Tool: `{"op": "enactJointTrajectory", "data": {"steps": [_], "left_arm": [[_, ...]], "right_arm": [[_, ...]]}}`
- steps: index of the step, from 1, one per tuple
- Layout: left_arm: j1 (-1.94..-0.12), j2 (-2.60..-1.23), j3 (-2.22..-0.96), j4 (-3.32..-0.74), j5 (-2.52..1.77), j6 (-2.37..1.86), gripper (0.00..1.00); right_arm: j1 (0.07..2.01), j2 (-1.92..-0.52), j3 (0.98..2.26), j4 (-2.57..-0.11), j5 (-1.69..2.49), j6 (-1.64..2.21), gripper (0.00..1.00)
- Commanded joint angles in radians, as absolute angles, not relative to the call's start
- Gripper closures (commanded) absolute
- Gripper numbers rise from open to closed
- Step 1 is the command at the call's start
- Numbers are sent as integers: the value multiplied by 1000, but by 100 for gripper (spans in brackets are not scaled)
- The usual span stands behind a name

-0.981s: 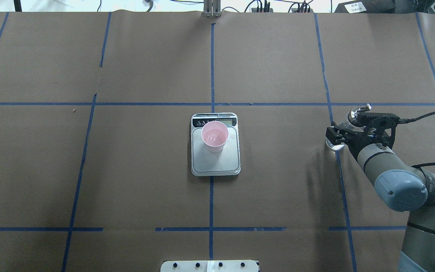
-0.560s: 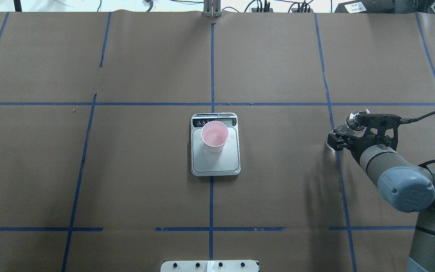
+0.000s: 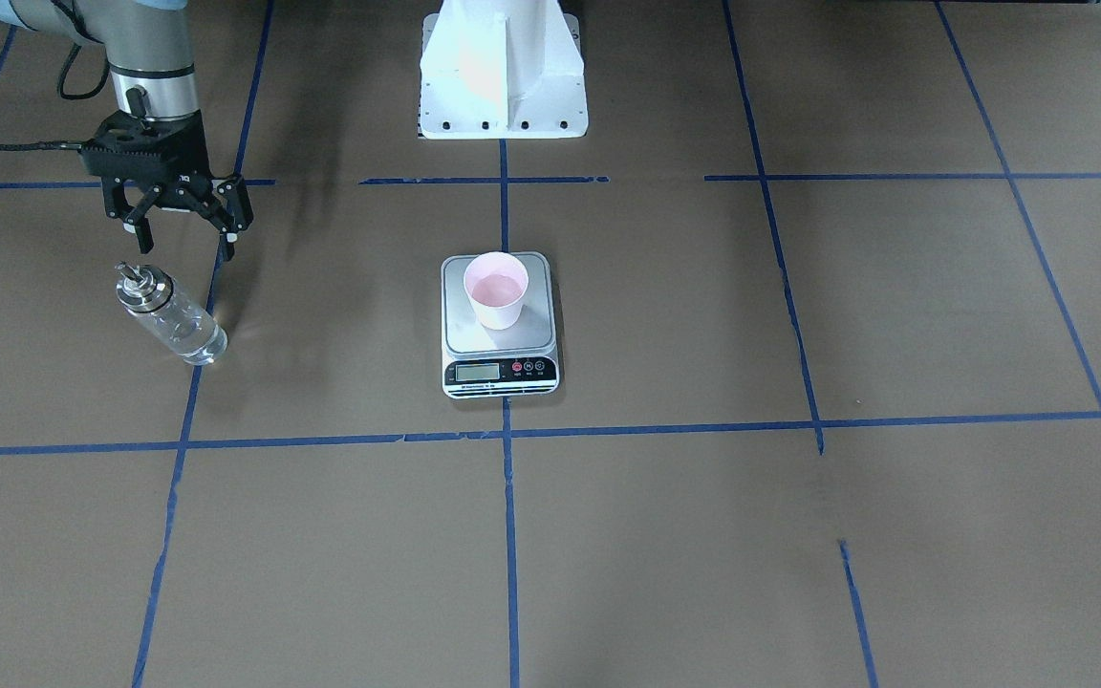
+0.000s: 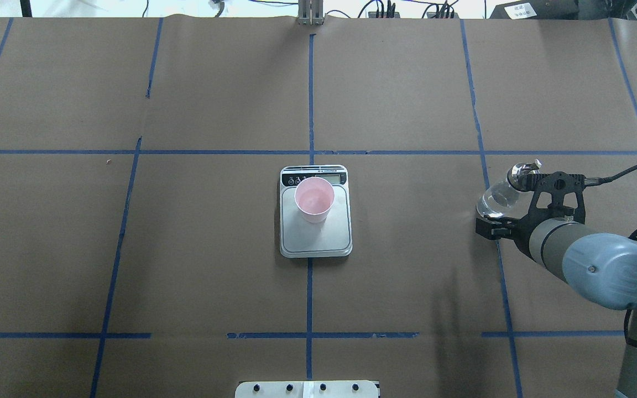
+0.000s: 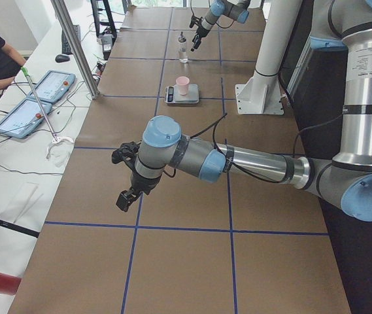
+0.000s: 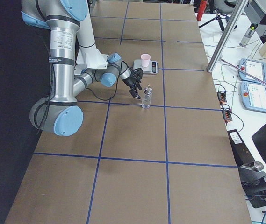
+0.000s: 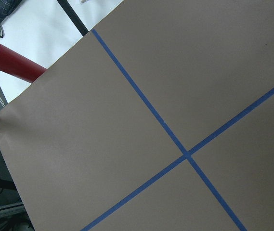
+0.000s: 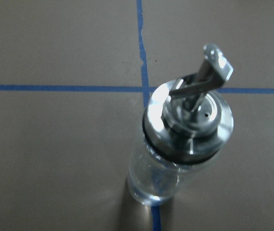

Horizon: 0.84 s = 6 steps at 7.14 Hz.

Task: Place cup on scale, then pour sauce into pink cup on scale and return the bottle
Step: 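Lower the bottle to its original spot with the right gripper, then open the right gripper and withdraw it from the bottle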

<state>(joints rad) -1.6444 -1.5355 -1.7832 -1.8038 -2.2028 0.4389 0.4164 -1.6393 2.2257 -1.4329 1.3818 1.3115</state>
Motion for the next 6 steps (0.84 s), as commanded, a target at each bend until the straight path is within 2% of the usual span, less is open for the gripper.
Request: {"op": "enactJointTrajectory", "data": {"steps": [1,2,4,5,6], "left_arm": [[-1644,-1534,-1789,-1802,-2203,439,0],[-1644,-1534,-1790,-1802,-2203,439,0],[-1644,-1534,-1798,-1801,-2203,439,0],[-1644,-1531,-1798,-1801,-2203,439,0],[-1644,-1525,-1799,-1801,-2204,437,0]], "right_arm": [[419,-1608,2429,-1717,1564,1321,0],[439,-1556,2489,-1833,1621,1319,0],[649,-1209,2511,-2250,1825,1181,0],[746,-1102,2505,-2373,1883,1048,0],[873,-1106,2478,-2375,1987,861,0]]}}
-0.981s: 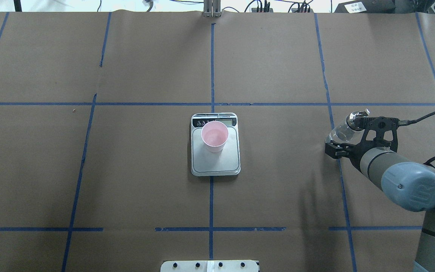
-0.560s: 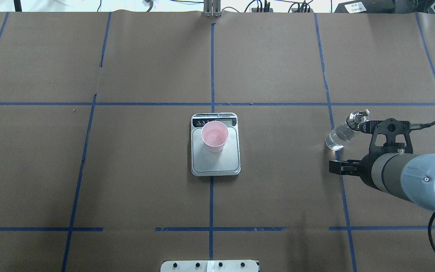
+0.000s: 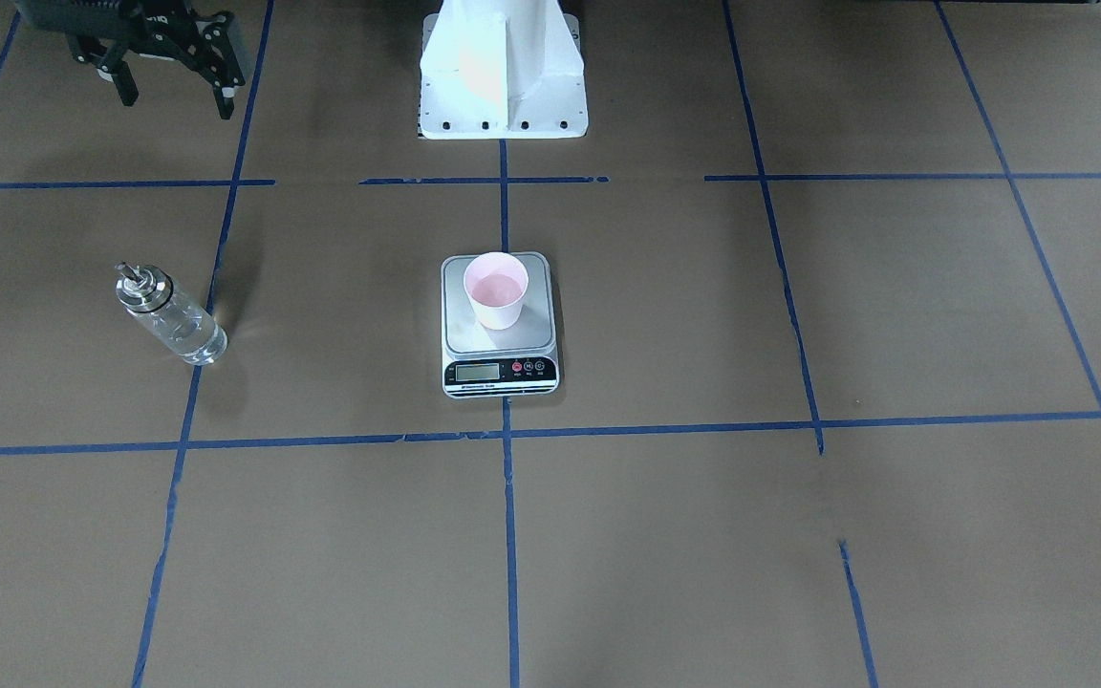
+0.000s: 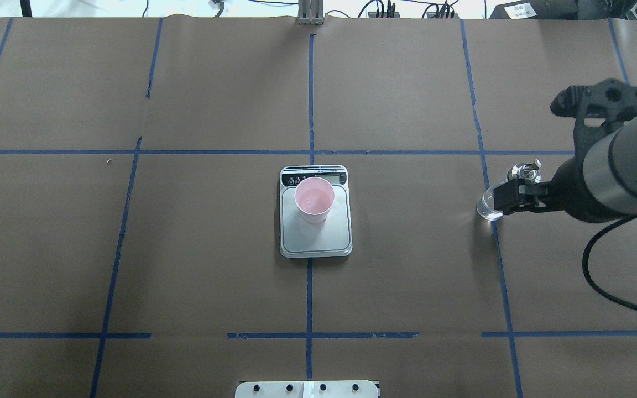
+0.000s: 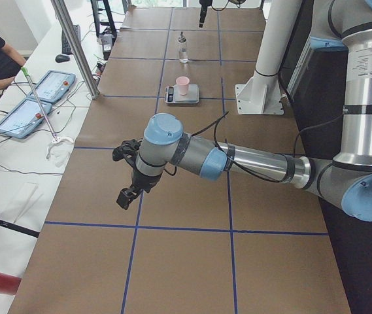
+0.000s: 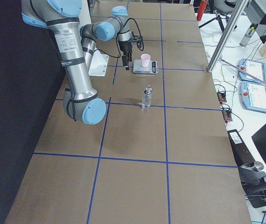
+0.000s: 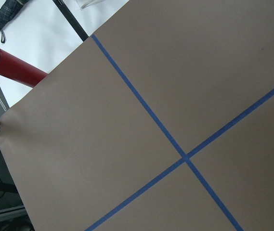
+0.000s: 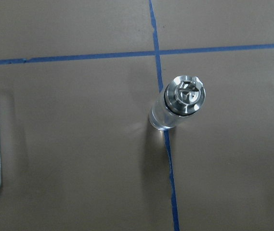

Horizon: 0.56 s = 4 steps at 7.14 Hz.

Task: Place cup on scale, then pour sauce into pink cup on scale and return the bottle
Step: 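Open the right gripper and withdraw it from the bottle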

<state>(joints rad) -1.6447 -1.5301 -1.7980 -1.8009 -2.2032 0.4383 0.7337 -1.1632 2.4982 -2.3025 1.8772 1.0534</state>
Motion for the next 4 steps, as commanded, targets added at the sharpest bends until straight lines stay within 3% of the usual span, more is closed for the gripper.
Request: {"op": "enactJointTrajectory", "data": {"steps": [1,4], "left_arm": [[-1644,-1525,-1804,-1801,-2206,437,0],[-1644,-1523,-1825,-1775,-2212,437,0]], "right_arm": [[1026,-1111,2409,-2375,2090,649,0],[1317,-1198,2188,-2332,2222,67,0]]}}
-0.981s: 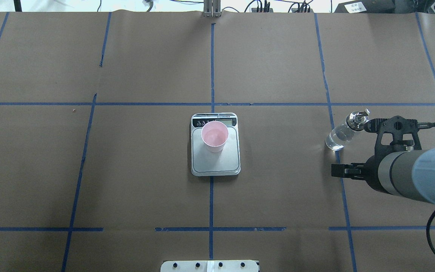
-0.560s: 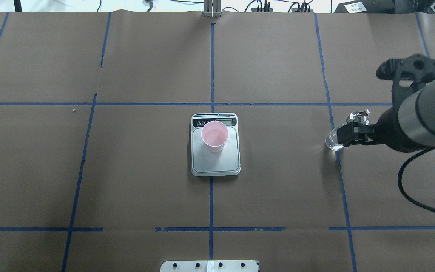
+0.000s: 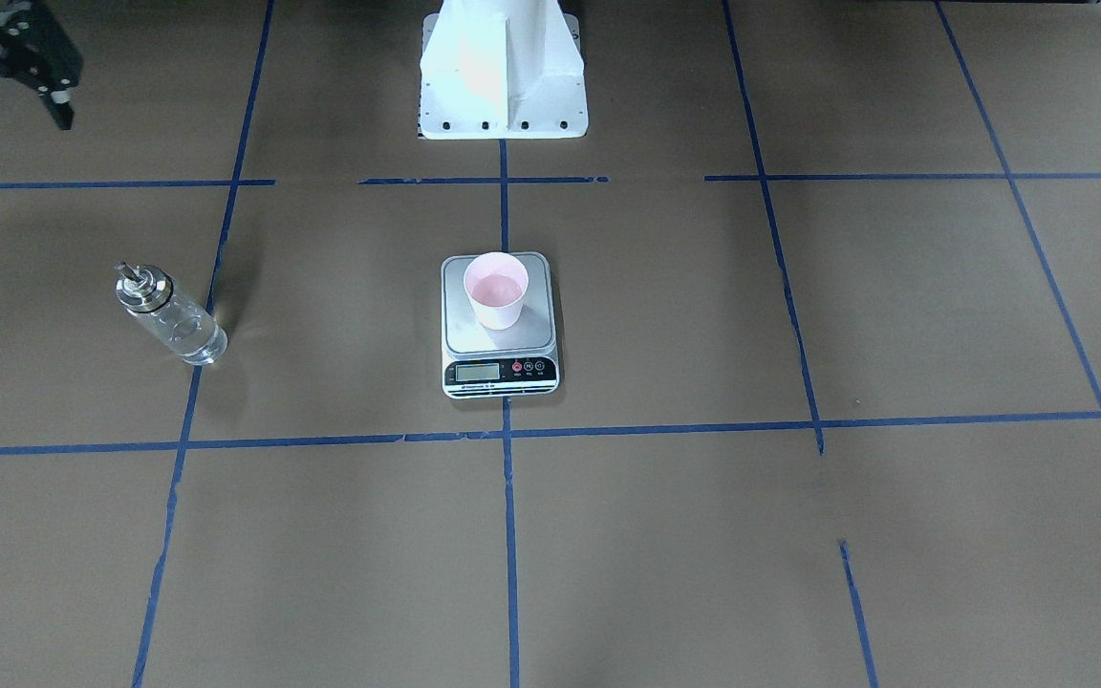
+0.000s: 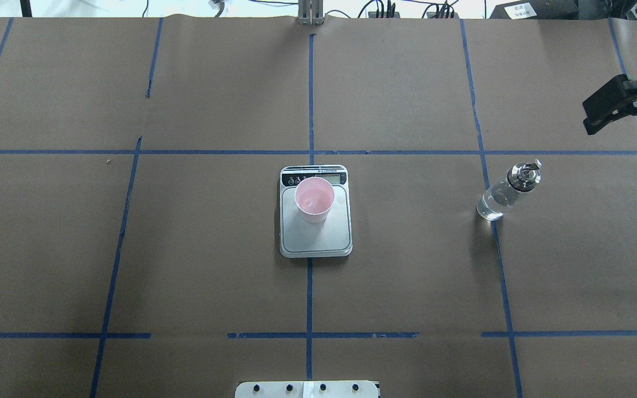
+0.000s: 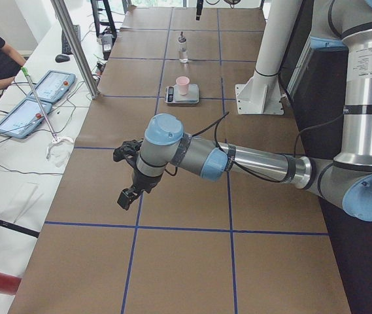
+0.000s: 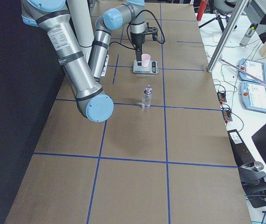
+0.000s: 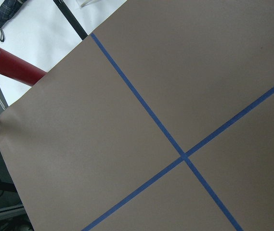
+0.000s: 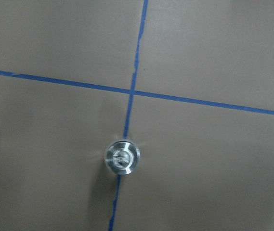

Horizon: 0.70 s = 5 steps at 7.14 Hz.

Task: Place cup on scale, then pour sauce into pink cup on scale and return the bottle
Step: 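Open the right gripper and withdraw it from the bottle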

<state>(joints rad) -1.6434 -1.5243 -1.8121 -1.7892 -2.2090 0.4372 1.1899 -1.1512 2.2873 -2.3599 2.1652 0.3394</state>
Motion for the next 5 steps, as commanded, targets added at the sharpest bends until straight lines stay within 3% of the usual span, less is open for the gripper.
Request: {"op": "enactJointTrajectory", "data": {"steps": [1,3,5], "left_arm": [[-1644,-1523,-1842,-1740,-2210,437,0],[-1644,-1503,-1847,-1732,-2215,439,0],[-1646,-1464,-1854,-1738,-2226,446,0]], "right_arm": [[1424,-1248,2064,-2239,2303,-138,0],[1538,-1343,1868,-2078,2352,-343,0],[1595,-1535,1813,-1844,2330,-419,0]]}}
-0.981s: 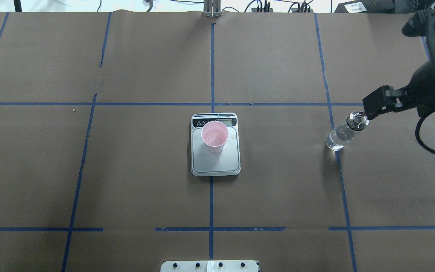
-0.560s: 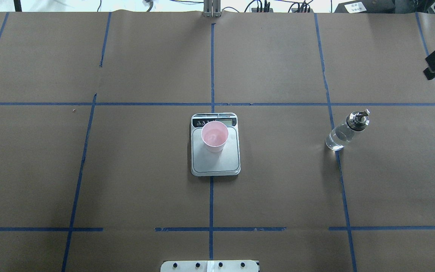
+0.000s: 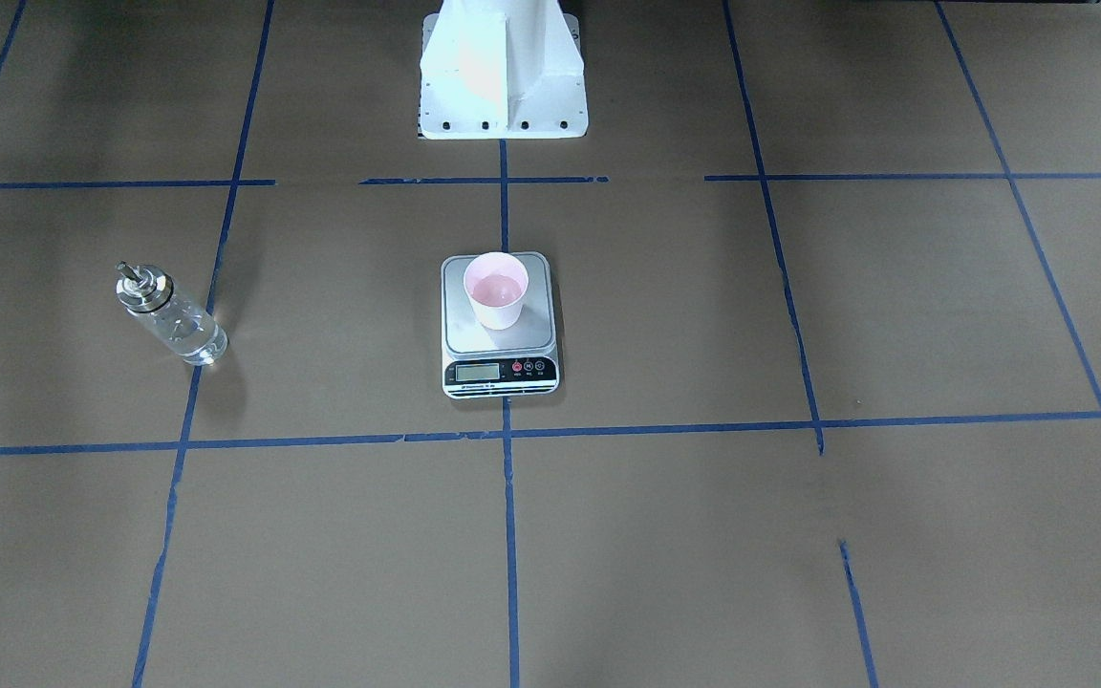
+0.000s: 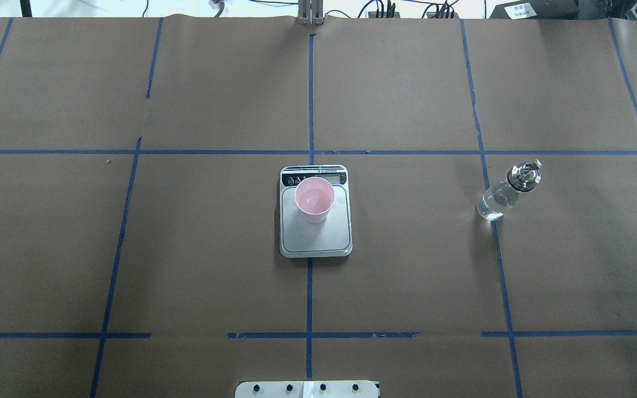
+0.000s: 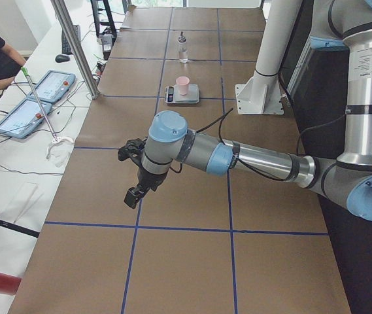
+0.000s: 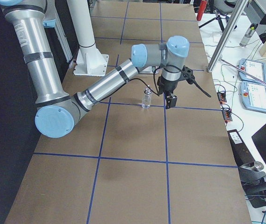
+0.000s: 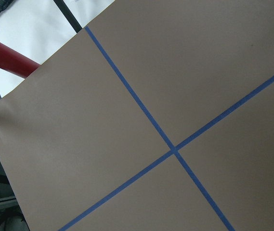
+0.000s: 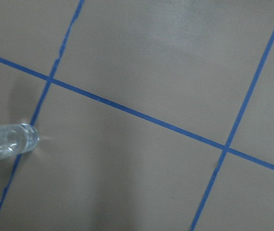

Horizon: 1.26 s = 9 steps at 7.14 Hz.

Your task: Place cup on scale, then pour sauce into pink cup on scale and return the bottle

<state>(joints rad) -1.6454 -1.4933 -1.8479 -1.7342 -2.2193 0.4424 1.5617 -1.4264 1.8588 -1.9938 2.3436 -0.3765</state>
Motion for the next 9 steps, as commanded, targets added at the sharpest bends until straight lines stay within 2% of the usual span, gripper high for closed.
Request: {"op": "enactJointTrajectory", "data": {"steps": [1,2,3,5,7,9], "left_arm": [[-1646,-1453,-1850,-1736,-2229,448,0],[-1644,-1425,-1844,-1735,-2217,442,0],[-1644,-1378,-1838,-1735,-2217,439,0],[-1643,-1391,-1786,-1639,-2220,437,0],[-1641,-1434,-1805,-1462,-2239,437,0],[-1635,-1431,-1772,-1466,-2266,381,0]], "right_arm": [[1595,-1573,1721,-1744,2303,-423,0],[1595,-1591,1592,-1680,2313,-414,0],[1595,-1595,1562,-1645,2342,-408,0],[1595,-1620,1568,-1641,2352,-402,0],[1595,-1614,1581,-1638,2352,-297,0],[1595,-1615,1598,-1638,2352,-282,0]]}}
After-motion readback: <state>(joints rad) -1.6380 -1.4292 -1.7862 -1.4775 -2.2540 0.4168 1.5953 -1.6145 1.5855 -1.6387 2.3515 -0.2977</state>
